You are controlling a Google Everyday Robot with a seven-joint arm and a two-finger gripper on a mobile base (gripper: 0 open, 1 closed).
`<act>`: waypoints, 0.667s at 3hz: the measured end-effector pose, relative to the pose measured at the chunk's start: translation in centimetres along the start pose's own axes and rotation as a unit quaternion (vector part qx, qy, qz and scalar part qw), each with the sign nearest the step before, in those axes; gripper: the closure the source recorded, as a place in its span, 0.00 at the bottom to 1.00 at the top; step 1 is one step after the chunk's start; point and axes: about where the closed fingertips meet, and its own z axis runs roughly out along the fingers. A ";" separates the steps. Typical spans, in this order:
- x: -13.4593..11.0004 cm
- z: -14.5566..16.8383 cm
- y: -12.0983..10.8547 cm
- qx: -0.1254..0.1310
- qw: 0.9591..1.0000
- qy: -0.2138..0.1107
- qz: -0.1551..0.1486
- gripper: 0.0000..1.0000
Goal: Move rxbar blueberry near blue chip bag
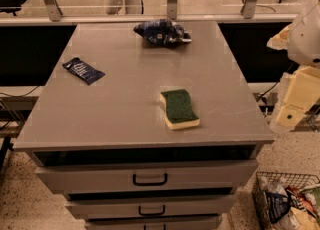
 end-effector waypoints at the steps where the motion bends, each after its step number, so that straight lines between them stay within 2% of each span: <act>1: -3.4 4.0 -0.1 -0.017 1.000 -0.023 -0.005 0.00; 2: -9.1 10.4 0.0 -0.043 0.997 -0.059 -0.013 0.00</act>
Offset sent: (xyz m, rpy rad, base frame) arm 0.0931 0.1939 -0.1440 0.2306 0.0828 0.1343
